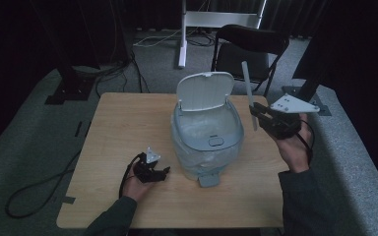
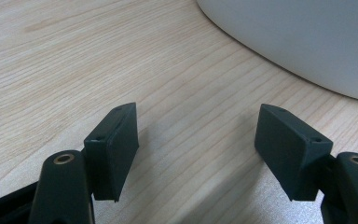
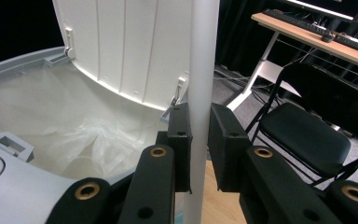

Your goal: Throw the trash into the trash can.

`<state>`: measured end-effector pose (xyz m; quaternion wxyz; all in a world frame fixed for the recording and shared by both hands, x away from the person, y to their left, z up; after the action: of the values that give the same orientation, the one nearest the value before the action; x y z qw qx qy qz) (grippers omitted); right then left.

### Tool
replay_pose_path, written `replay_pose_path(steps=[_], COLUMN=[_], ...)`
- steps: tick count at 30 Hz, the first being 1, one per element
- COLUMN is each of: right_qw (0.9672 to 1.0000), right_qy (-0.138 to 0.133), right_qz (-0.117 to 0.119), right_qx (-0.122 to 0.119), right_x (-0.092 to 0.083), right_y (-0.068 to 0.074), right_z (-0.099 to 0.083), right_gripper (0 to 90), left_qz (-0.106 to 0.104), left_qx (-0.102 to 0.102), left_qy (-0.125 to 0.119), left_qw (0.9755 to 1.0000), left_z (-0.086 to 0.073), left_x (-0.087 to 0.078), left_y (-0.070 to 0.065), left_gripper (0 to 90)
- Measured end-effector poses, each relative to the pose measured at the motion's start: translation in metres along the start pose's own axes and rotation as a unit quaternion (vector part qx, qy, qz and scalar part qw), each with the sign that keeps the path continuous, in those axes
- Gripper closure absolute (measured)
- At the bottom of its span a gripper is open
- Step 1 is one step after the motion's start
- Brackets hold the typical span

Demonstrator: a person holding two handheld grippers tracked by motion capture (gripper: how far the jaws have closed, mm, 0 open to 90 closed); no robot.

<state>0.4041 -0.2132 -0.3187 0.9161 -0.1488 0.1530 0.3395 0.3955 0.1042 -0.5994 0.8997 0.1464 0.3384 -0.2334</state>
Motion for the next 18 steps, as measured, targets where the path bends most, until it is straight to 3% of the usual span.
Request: replay_pose_path(steps=[18], right_qw=[0.9999], right_qy=[-0.011], right_qz=[0.002], right_qx=[-0.006], right_x=[0.005], right_y=[0.001], right_z=[0.017], right_gripper=[78.9], left_qz=[0.0], left_qx=[0.001], left_qy=[0.0], left_qw=[1.0], left_z=[0.0], left_x=[0.0], left_y=[0.0], left_gripper=[30.1])
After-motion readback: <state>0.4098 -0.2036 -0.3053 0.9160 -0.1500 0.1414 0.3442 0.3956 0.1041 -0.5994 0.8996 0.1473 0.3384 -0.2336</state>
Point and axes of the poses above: each handheld gripper's, and its own axes: x roughly forward along the jaws, z roughly out of its top, y roughly to its left, the point moved 8 cm from there along x, roughly forward along the jaws, and after that the axes turned 8 degrees about z, right-handed, at the moved point
